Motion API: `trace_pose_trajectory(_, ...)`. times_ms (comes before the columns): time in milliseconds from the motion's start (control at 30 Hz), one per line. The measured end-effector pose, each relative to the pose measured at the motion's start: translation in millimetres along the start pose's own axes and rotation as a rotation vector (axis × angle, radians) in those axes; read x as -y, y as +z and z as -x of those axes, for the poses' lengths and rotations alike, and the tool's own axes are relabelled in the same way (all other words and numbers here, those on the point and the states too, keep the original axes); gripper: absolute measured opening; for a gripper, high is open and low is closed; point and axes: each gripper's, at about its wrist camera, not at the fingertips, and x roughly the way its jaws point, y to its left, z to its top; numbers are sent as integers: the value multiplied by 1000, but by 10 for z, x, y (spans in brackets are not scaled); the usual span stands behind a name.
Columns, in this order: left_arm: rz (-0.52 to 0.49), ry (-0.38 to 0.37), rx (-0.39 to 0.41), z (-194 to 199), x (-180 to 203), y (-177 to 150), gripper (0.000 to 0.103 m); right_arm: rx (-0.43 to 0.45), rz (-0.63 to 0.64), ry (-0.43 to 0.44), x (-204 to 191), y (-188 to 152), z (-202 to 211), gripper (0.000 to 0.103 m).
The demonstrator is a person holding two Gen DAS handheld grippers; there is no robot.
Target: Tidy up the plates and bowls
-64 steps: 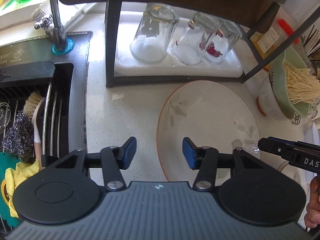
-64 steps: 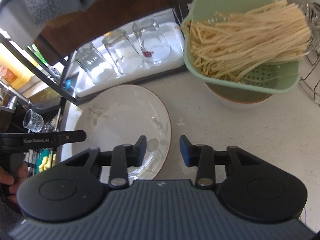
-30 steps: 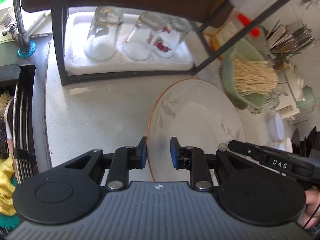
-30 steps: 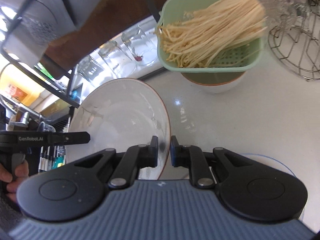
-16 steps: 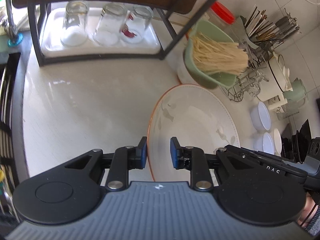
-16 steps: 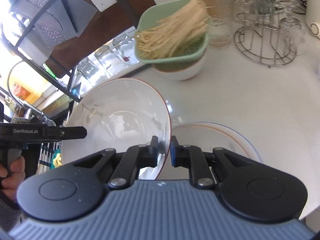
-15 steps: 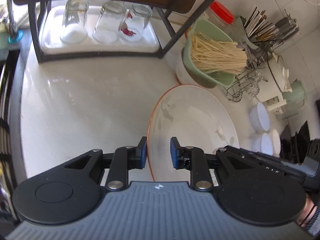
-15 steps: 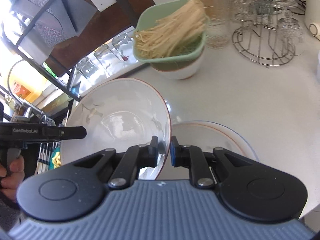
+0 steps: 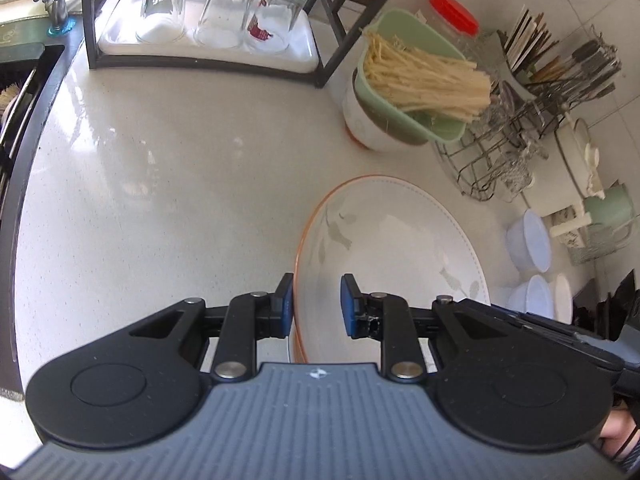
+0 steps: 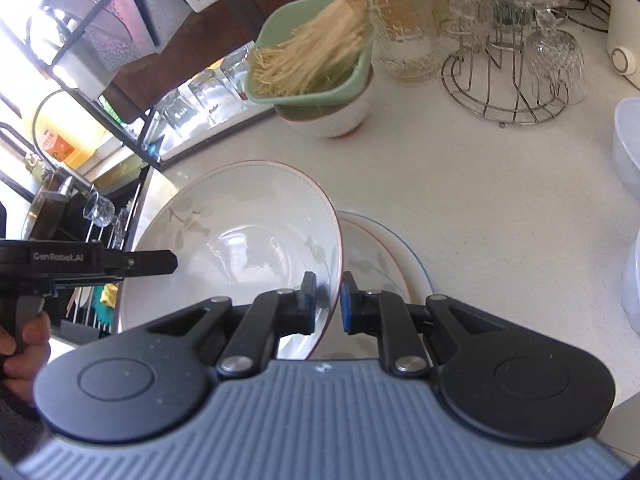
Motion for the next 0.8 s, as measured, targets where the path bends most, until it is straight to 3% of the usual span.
trace_pose_trajectory(800,-49,193,-79,-278,198,-308,28,-67,75,1,149,-301,-276,19)
